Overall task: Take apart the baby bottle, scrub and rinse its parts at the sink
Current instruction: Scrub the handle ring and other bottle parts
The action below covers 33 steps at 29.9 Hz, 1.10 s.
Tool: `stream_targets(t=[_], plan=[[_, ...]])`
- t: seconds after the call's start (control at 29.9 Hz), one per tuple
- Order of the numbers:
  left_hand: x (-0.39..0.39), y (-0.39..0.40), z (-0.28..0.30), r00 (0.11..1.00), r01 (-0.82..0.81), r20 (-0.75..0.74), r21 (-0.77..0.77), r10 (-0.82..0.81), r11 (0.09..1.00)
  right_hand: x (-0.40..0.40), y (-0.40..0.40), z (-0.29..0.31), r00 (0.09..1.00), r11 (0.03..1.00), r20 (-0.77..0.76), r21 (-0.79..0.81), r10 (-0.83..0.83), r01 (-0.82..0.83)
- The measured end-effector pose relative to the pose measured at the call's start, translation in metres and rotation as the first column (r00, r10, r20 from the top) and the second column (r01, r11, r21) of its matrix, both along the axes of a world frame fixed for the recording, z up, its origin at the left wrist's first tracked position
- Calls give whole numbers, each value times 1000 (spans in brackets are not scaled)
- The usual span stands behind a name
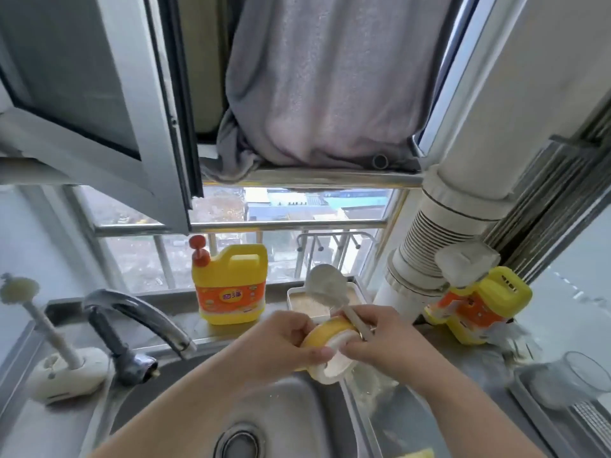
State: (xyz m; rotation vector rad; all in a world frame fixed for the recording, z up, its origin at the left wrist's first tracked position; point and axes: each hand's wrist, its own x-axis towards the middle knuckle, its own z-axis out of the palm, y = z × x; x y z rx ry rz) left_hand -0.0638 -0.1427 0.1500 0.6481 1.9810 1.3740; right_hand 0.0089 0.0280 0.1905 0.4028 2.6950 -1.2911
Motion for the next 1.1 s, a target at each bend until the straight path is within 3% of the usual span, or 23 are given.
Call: stream_targets(t=[0.17, 0.37, 0.47, 0.6, 0.67, 0.74, 0.84, 0.97, 1.1], plan=[[-15, -60, -13, 979, -202, 16, 30, 202, 979, -22, -46, -7, 993, 993, -114, 120, -3, 17], [-14, -77, -24, 962, -274, 52, 180, 269, 945, -22, -84, -22, 990, 984, -140, 178, -7, 32], [-8, -77, -32, 965, -234, -73, 194, 252, 953, -9, -85, -15, 997, 967, -32, 247, 68, -58], [2, -66, -38, 946, -223, -210, 125, 246, 967, -2, -64, -16, 991, 952, -71, 279, -114, 129], [4, -60, -36, 946, -198, -231, 150, 229, 969, 6, -61, -17, 997, 966, -54, 252, -47, 59], [5, -54, -34, 947, -193, -221, 183, 231, 964, 9, -56, -17, 999, 966, -51, 259, -11, 24], [11, -43, -30, 956, -210, -170, 172, 239, 962, 8, -40, -17, 988, 952, -116, 277, -101, 130], [16, -32, -23, 964, -222, -98, 220, 248, 950, 10, -30, -17, 995, 949, -99, 314, -4, 34], [22, -17, -15, 964, -238, -54, 250, 259, 939, 11, -8, -18, 983, 954, -173, 278, -68, 115]])
